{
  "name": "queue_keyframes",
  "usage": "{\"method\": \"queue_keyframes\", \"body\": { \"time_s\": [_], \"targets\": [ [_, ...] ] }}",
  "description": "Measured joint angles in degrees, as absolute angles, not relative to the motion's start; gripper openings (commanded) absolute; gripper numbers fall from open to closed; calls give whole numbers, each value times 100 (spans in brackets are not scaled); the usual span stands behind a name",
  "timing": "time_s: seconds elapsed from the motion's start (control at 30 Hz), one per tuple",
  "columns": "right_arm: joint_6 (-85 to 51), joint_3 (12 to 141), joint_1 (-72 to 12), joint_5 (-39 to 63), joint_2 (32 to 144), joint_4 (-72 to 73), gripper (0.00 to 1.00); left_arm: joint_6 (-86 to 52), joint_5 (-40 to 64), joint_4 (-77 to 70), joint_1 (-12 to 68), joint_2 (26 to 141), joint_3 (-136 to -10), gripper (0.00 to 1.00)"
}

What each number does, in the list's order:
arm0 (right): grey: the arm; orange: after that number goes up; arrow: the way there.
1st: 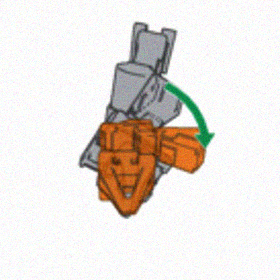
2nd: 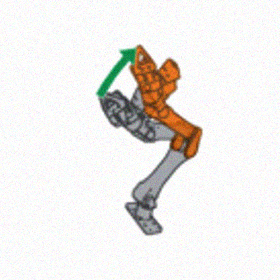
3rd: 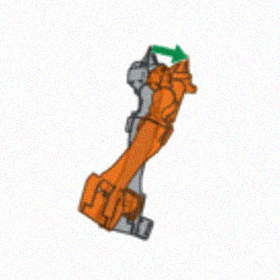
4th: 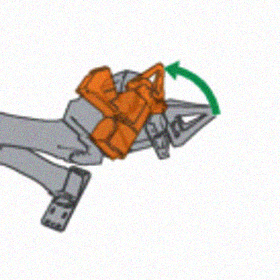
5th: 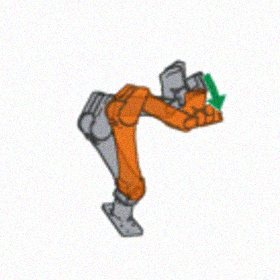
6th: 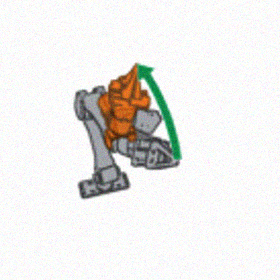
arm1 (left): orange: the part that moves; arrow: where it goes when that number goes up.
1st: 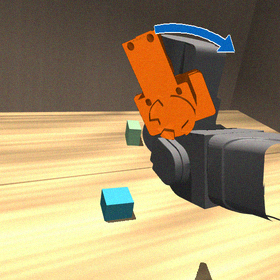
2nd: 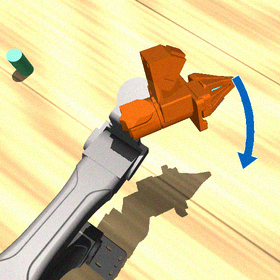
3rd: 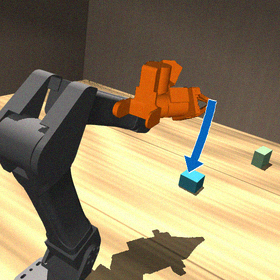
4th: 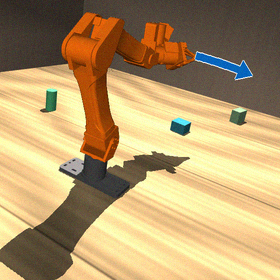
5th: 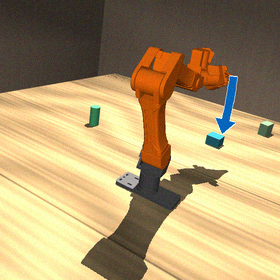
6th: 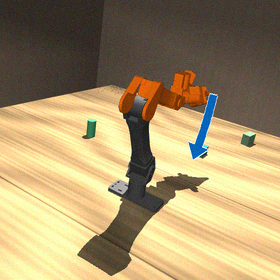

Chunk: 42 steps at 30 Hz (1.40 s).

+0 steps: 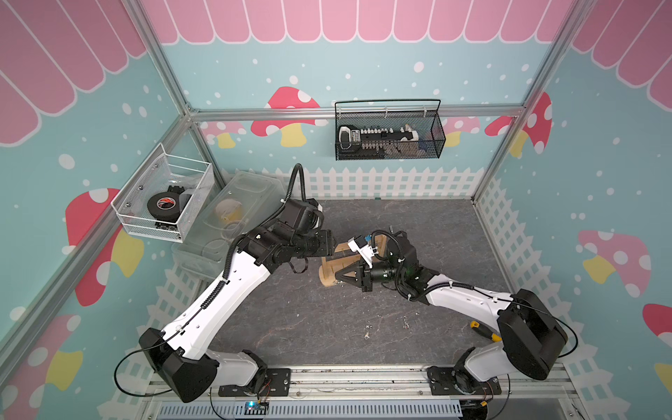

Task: Hang the necklace on the jewelry display stand
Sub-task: Pick up the necklace from the center of the board.

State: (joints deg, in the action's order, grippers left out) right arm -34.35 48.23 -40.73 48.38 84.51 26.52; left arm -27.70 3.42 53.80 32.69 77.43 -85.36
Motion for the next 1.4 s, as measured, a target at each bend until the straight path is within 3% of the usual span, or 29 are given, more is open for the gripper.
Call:
{"method": "queue_keyframes", "body": {
  "time_s": [0.33,0.7,1.07,1.4],
  "targets": [
    [-3826,5140,-3778,4565,8173,1881,0,-2829,563,5463,3253,6930,-7043,44],
    [-3824,5583,-3645,4801,8193,1186,0,-2932,974,5072,3253,6484,-6460,51],
    [-3872,5699,-3640,5249,8350,954,0,-2499,967,4254,3450,6626,-6281,41],
    [-3865,5889,-3640,5640,8357,666,0,-2338,1122,3710,3660,6506,-5850,41]
  ]
}}
